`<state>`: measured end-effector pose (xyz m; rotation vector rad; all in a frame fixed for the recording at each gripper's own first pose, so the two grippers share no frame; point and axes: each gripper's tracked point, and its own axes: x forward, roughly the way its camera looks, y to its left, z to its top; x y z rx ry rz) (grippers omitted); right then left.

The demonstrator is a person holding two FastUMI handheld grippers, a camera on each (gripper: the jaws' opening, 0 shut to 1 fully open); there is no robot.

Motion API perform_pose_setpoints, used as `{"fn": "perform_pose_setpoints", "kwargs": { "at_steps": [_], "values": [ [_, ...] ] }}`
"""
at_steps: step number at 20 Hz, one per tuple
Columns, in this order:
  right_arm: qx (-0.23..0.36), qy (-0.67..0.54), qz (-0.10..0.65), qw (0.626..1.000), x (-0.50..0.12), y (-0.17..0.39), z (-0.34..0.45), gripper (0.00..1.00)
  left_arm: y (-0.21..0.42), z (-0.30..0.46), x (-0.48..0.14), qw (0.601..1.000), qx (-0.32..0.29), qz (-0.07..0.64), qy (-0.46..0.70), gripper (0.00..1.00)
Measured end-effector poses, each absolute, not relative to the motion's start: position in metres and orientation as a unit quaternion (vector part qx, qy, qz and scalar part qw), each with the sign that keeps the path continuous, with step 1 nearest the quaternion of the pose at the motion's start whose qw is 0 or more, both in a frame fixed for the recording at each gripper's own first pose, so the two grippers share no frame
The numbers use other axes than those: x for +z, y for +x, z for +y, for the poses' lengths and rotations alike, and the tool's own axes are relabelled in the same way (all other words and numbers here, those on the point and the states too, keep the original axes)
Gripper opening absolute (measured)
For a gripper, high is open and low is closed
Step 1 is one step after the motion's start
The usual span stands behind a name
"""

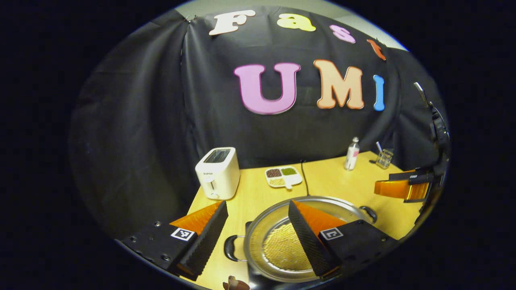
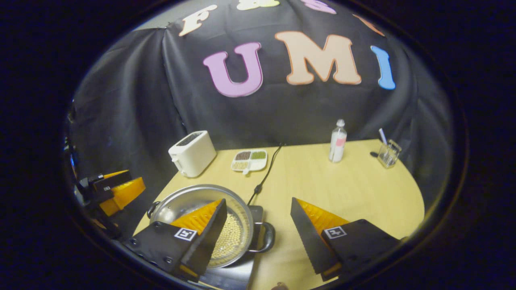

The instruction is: First push the handle of the pot to place it horizontally, then grasp the pot with both hands and set it on the induction cooktop.

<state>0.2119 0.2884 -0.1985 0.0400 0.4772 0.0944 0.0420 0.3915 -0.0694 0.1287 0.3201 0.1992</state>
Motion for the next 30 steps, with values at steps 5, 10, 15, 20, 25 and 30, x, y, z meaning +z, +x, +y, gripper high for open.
{"fn": "perform_pose_setpoints", "kwargs": {
  "at_steps": [5, 10, 15, 20, 25, 30],
  "values": [
    [0.081, -0.032, 0.173, 0.981, -0.151, 0.182, 0.246, 0.94, 0.03, 0.31, -0.029, 0.988, 0.105, 0.104, 0.05, 0.98],
    [0.101, -0.024, 0.135, 0.985, -0.118, 0.144, 0.183, 0.95, 0.02, 0.221, -0.007, 0.991, 0.116, 0.062, 0.034, 0.95],
    [0.104, -0.004, 0.104, 0.989, -0.097, 0.104, 0.11, 0.94, 0.009, 0.137, -0.006, 0.993, 0.113, 0.025, 0.003, 0.97],
    [0.095, 0.022, 0.088, 0.991, -0.087, 0.085, 0.069, 0.98, 0.007, 0.075, -0.012, 0.996, 0.082, 0.018, 0.016, 0.97],
    [0.083, 0.016, 0.088, 0.993, -0.083, 0.073, 0.059, 0.94, 0.009, 0.055, -0.016, 0.998, 0.058, 0.032, -0.001, 0.94],
    [0.074, 0.022, 0.088, 0.993, -0.085, 0.073, 0.054, 0.94, 0.008, 0.058, -0.018, 0.998, 0.056, 0.04, -0.002, 0.96]
  ]
}}
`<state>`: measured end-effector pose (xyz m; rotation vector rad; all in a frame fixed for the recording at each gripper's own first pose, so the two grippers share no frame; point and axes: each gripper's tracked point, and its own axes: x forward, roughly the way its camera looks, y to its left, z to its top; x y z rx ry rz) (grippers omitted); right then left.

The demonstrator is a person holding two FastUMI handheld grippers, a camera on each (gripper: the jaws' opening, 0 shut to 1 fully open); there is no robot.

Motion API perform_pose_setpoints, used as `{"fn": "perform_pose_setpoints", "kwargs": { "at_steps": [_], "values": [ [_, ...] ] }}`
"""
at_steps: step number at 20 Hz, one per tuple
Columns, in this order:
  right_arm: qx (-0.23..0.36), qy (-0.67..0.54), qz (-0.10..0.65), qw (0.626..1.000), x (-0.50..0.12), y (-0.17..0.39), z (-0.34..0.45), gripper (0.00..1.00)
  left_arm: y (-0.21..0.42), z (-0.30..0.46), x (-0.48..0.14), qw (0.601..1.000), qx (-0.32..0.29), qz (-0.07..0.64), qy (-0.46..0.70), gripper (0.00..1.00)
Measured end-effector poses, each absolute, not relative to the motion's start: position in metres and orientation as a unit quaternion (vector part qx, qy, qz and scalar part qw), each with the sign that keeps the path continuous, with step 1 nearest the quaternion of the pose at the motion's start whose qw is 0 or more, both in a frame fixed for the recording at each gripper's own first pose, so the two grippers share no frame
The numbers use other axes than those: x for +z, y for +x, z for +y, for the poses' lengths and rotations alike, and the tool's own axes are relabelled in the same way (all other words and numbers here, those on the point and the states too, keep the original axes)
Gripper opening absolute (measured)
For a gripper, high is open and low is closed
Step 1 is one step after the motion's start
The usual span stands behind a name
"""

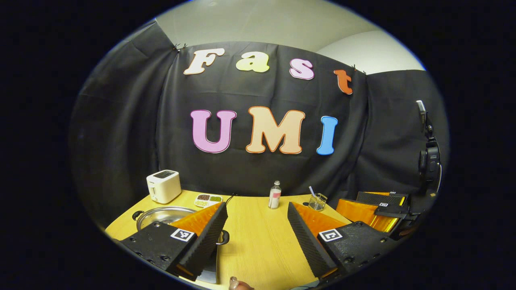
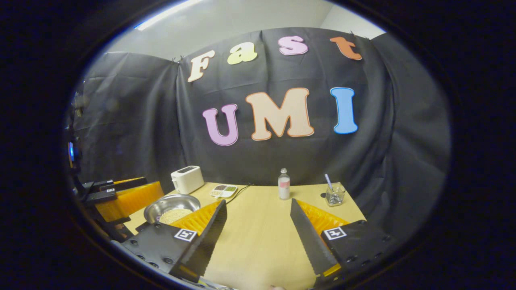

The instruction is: First push the handle of the pot to place it horizontally, then grasp the pot with both hands and set it on the induction cooktop.

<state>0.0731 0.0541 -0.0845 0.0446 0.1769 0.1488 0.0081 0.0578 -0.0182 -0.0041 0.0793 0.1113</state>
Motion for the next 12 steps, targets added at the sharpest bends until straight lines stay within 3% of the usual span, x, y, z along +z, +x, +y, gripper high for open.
{"fn": "perform_pose_setpoints", "kwargs": {
  "at_steps": [12],
  "values": [
    [0.082, 0.03, 0.099, 0.991, -0.0868, 0.0711, 0.05, 0.94, 0.0089, 0.0539, -0.0262, 0.997, 0.052, 0.052, -0.03, 0.96]
  ]
}}
